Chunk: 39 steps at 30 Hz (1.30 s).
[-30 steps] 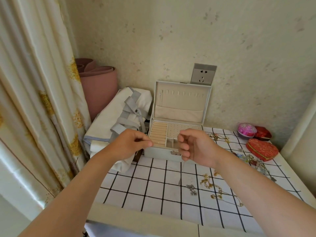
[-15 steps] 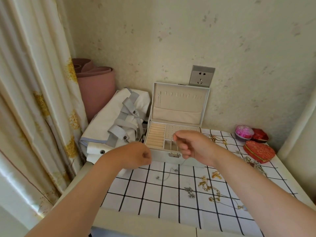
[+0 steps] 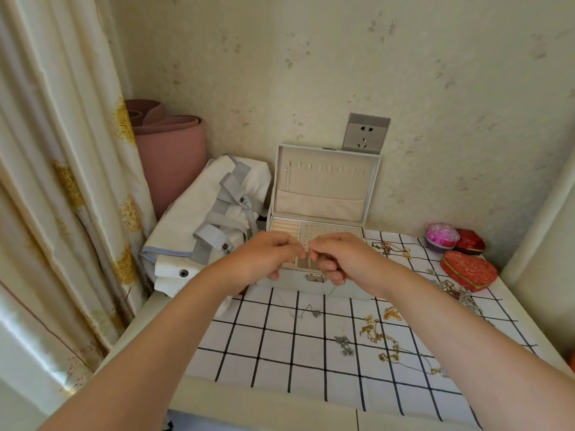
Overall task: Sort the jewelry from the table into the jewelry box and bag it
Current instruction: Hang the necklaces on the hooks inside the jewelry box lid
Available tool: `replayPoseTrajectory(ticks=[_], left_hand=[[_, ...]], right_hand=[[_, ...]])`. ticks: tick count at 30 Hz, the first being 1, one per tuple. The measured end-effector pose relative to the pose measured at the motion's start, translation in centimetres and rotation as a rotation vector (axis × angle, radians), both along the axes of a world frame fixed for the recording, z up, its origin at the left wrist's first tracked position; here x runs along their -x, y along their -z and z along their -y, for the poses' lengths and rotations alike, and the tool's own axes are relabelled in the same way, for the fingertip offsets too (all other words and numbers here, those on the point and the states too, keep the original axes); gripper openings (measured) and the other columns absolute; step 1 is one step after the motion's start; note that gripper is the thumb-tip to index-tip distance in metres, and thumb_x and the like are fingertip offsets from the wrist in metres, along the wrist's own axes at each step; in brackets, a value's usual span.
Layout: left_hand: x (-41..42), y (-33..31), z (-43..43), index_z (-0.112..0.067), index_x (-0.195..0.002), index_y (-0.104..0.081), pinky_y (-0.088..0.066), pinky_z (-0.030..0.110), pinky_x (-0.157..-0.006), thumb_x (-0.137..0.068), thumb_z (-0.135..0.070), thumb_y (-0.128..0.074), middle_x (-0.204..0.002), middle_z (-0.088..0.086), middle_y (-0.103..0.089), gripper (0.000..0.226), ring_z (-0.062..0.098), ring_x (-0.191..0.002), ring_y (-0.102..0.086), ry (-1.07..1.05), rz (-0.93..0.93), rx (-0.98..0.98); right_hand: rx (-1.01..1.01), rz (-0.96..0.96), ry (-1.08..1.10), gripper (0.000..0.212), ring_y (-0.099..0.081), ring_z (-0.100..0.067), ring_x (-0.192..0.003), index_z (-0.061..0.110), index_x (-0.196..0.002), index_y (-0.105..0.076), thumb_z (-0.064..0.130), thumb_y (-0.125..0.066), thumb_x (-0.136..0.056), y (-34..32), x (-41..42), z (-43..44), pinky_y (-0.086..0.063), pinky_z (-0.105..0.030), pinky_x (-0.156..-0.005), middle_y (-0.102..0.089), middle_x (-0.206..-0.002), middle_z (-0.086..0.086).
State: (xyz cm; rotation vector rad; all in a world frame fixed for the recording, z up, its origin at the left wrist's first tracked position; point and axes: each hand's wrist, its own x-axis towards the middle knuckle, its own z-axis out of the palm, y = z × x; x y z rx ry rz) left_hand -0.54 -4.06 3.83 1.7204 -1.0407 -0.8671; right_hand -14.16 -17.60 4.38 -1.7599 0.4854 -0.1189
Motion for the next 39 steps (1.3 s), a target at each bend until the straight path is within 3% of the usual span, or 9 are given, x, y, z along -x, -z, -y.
replayPoseTrajectory(ticks=[5,9,12,18,26,30,33,35,39], left_hand=[[-1.4,-2.0,-0.7,-0.019,-0.082,-0.063,-0.023,0.022,-0.045,-0.097,-0.017,-0.054,-0.057,-0.007,-0.031,0.018,0.011,-0.050,-0.024,-0.057,-0.192,0.155],[-2.3,-3.0,-0.7,-0.016,-0.082,-0.068,-0.023,0.023,-0.045,-0.098,-0.017,-0.053,-0.059,-0.004,-0.031,0.021,0.012,-0.052,-0.027,-0.108,-0.343,0.293],[-2.7,-4.0,0.1,-0.014,-0.086,-0.068,-0.028,0.024,-0.045,-0.099,-0.019,-0.052,-0.060,-0.003,-0.037,0.021,0.013,-0.052,-0.031,-0.094,-0.301,0.323],[-3.8,-7.8,2.9,-0.014,-0.095,-0.068,-0.025,0.022,-0.044,-0.100,-0.021,-0.050,-0.061,-0.005,-0.044,0.020,0.012,-0.048,-0.037,-0.097,-0.076,0.378],[-7.6,-8.0,6.8,-0.012,-0.091,-0.069,-0.033,0.020,-0.044,-0.098,-0.018,-0.052,-0.059,-0.004,-0.045,0.019,0.011,-0.046,-0.041,-0.184,0.026,0.384],[-9.5,-5.4,9.1,-0.017,-0.085,-0.071,-0.035,0.020,-0.050,-0.095,-0.021,-0.059,-0.048,-0.016,-0.048,0.016,0.003,-0.044,-0.043,-0.292,0.116,0.356],[-10.4,-3.4,11.0,-0.019,-0.081,-0.071,-0.038,0.022,-0.058,-0.093,-0.023,-0.062,-0.049,-0.021,-0.054,0.016,-0.005,-0.047,-0.048,-0.320,0.205,0.314],[-11.1,-2.2,12.1,-0.019,-0.079,-0.071,-0.042,0.025,-0.063,-0.092,-0.027,-0.061,-0.060,-0.014,-0.060,0.018,0.001,-0.058,-0.053,-0.358,0.278,0.272],[-11.9,-1.0,13.0,-0.024,-0.076,-0.070,-0.043,0.020,-0.058,-0.091,-0.034,-0.060,-0.070,-0.011,-0.065,0.020,0.006,-0.070,-0.060,-0.530,0.419,0.235]], right_hand=[[0.021,0.021,0.029,0.033,-0.032,-0.018,-0.049,0.016,-0.069,-0.054,0.023,-0.051,-0.101,0.0,-0.1,0.4,-0.030,-0.029,-0.053,-0.034,-0.055,-0.001],[-0.011,0.114,0.001,0.032,-0.040,-0.019,-0.053,0.013,-0.074,-0.063,0.021,-0.052,-0.103,-0.6,-0.4,0.7,-0.043,-0.035,-0.064,-0.044,-0.059,-0.004],[-0.028,0.201,0.004,0.028,-0.058,-0.027,-0.068,0.008,-0.086,-0.075,0.014,-0.052,-0.101,-2.0,-1.1,1.2,-0.053,-0.043,-0.078,-0.064,-0.075,-0.011],[-0.166,0.330,-0.024,0.025,-0.055,-0.022,-0.059,0.005,-0.101,-0.072,0.010,-0.047,-0.101,-5.4,-3.8,2.5,-0.053,-0.040,-0.068,-0.062,-0.075,-0.010],[0.132,0.270,0.125,0.025,-0.025,-0.012,-0.047,0.017,-0.085,-0.070,0.026,-0.054,-0.101,-8.1,-8.3,5.4,-0.024,-0.024,-0.047,-0.031,-0.055,0.006],[0.349,0.239,0.327,0.026,-0.033,-0.006,-0.041,0.021,-0.084,-0.073,0.029,-0.054,-0.101,-6.7,-10.6,8.0,-0.030,-0.018,-0.041,-0.040,-0.050,0.013],[0.647,0.208,0.426,0.022,-0.050,0.001,-0.049,0.024,-0.082,-0.074,0.027,-0.059,-0.098,-4.5,-12.2,9.7,-0.039,-0.015,-0.054,-0.056,-0.051,0.019],[0.788,0.184,0.493,0.020,-0.060,-0.003,-0.067,0.022,-0.083,-0.073,0.030,-0.061,-0.097,-2.8,-13.2,10.5,-0.047,-0.027,-0.068,-0.065,-0.067,0.014],[0.832,0.255,0.638,0.013,-0.064,-0.012,-0.085,0.023,-0.087,-0.073,0.030,-0.065,-0.094,-0.9,-14.9,11.3,-0.051,-0.031,-0.076,-0.068,-0.078,0.014]])
